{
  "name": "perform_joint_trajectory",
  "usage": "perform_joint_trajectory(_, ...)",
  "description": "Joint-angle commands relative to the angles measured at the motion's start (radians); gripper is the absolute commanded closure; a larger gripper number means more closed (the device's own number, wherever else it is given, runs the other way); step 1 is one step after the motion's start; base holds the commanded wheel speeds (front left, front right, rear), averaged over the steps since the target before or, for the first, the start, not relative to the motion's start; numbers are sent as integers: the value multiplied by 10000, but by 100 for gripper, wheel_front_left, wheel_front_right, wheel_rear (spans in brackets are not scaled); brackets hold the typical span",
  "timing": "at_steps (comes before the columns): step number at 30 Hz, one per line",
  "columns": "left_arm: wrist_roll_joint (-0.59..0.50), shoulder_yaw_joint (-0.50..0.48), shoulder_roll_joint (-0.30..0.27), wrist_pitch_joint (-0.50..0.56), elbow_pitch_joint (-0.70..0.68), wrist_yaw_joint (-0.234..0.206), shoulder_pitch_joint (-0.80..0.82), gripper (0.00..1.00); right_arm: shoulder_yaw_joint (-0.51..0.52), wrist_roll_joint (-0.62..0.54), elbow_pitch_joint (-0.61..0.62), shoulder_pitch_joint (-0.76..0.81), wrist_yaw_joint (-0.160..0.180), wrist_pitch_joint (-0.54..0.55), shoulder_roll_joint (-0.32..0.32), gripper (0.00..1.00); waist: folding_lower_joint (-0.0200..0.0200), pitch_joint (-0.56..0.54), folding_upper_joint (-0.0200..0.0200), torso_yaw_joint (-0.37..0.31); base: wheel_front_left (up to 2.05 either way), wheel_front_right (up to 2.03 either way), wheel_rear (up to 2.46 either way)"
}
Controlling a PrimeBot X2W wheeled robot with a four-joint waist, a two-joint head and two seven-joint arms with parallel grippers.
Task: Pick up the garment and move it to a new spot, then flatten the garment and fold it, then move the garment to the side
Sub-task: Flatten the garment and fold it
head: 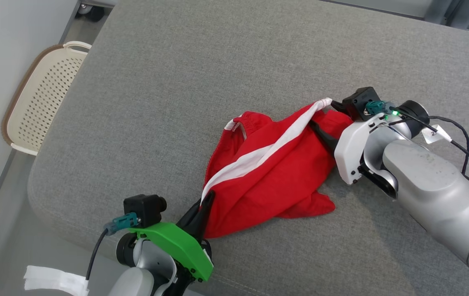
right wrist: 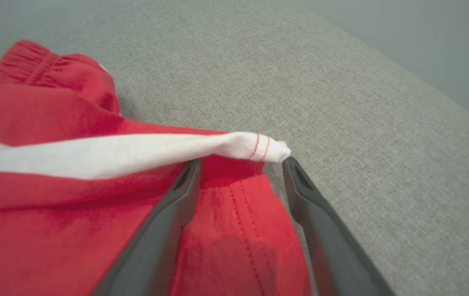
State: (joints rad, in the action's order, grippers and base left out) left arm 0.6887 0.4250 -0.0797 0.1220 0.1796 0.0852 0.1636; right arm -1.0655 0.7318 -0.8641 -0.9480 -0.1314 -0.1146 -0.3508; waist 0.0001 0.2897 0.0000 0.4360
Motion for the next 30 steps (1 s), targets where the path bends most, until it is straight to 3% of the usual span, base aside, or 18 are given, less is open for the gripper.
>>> perform_joint_trajectory(1, 57, 16, 9, -50, 39, 34, 183, 100, -100, 126, 115, -54, 14, -59, -45, 0, -1, 18, 0, 46, 0, 0, 0)
perform_joint_trajectory(2, 64, 21, 3, -58, 48, 37, 196, 100, -215, 179, 204, -81, 13, -114, -80, 2, -1, 24, 0, 57, 0, 0, 0)
perform_joint_trajectory(3, 78, 13, -6, -66, 53, 34, 212, 100, -309, 226, 299, -126, 14, -212, -120, 70, -1, 34, 0, 59, 0, 0, 0)
perform_joint_trajectory(4, 73, 1, -23, -72, 65, 27, 230, 100, -375, 307, 377, -175, 14, -322, -173, 100, -1, 42, 0, 56, 0, 0, 0)
perform_joint_trajectory(16, 42, -422, -444, -180, -41, -209, 528, 100, -996, 1097, 1262, -586, 13, -1277, -623, 100, -1, -30, 0, -465, 0, 0, 0)
perform_joint_trajectory(30, 154, -943, -998, -24, -925, -647, 443, 100, -415, 1595, 2049, -250, 15, -1509, -1180, 100, -1, -53, 0, -1009, 0, 0, 0)
